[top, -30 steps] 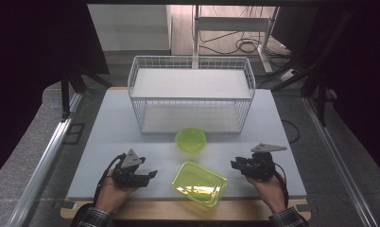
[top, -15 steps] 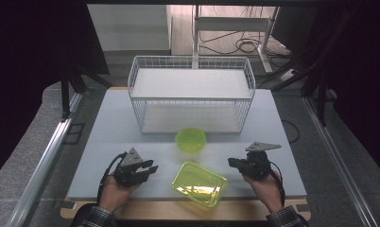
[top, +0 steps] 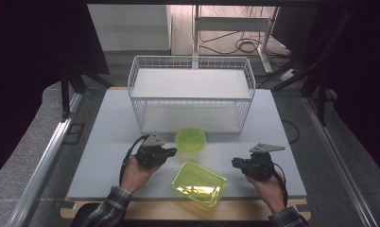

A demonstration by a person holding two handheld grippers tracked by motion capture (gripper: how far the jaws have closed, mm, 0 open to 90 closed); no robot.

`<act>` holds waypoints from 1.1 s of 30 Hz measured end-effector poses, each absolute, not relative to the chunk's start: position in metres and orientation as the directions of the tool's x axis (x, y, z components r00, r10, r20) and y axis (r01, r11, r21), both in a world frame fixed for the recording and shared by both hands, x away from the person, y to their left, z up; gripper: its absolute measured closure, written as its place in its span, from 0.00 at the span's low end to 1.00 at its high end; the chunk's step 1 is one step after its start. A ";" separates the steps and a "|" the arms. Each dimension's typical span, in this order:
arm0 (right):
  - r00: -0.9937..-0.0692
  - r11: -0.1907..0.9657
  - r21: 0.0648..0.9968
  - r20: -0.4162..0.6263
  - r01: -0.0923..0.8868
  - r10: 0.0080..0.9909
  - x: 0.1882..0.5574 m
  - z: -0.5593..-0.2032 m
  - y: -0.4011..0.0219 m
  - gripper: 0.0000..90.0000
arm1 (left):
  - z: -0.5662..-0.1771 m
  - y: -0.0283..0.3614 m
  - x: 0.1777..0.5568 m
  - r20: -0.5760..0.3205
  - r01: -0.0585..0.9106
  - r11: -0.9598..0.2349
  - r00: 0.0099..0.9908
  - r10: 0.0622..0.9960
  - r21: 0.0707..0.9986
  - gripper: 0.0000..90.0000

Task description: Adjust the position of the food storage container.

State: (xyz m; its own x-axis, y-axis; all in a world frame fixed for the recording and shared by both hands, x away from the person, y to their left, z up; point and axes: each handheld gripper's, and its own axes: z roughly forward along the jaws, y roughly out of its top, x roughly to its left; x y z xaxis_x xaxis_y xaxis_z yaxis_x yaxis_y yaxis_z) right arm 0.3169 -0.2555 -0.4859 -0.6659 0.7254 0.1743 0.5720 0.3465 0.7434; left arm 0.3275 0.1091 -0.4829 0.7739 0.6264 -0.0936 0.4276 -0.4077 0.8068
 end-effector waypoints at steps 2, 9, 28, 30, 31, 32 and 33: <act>-0.665 0.347 0.744 0.170 0.571 0.727 0.317 -0.487 -0.257 0.87 | -0.481 0.098 0.338 -0.086 0.418 -0.419 0.783 0.616 0.806 1.00; -0.659 0.347 0.746 0.160 0.568 0.735 0.319 -0.491 -0.261 0.72 | -0.470 0.057 0.368 -0.074 0.400 -0.454 0.809 0.583 0.796 1.00; -0.657 0.366 0.730 0.149 0.577 0.739 0.323 -0.500 -0.262 0.53 | -0.475 -0.006 0.407 -0.011 0.389 -0.586 0.839 0.544 0.711 1.00; -0.656 0.364 0.730 0.151 0.579 0.740 0.323 -0.500 -0.262 0.52 | -0.478 -0.003 0.408 -0.031 0.407 -0.573 0.833 0.553 0.712 1.00; -0.657 0.365 0.730 0.150 0.578 0.739 0.323 -0.500 -0.263 0.52 | -0.479 -0.002 0.408 -0.060 0.425 -0.548 0.826 0.561 0.720 1.00; -0.655 0.364 0.729 0.151 0.580 0.740 0.323 -0.500 -0.263 0.51 | -0.480 -0.001 0.408 -0.073 0.434 -0.536 0.821 0.566 0.725 1.00; -0.655 0.364 0.729 0.151 0.580 0.740 0.323 -0.500 -0.263 0.51 | -0.480 0.001 0.409 -0.065 0.428 -0.544 0.824 0.563 0.722 1.00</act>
State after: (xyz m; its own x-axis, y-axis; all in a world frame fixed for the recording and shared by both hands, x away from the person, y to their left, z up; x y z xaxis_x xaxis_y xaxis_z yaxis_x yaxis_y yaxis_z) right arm 0.3230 -0.2626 -0.4998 -0.6550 0.7403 0.1514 0.5800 0.3642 0.7287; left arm 0.4085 0.0009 -0.4797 0.8241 0.5627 -0.0648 0.4281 -0.5438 0.7218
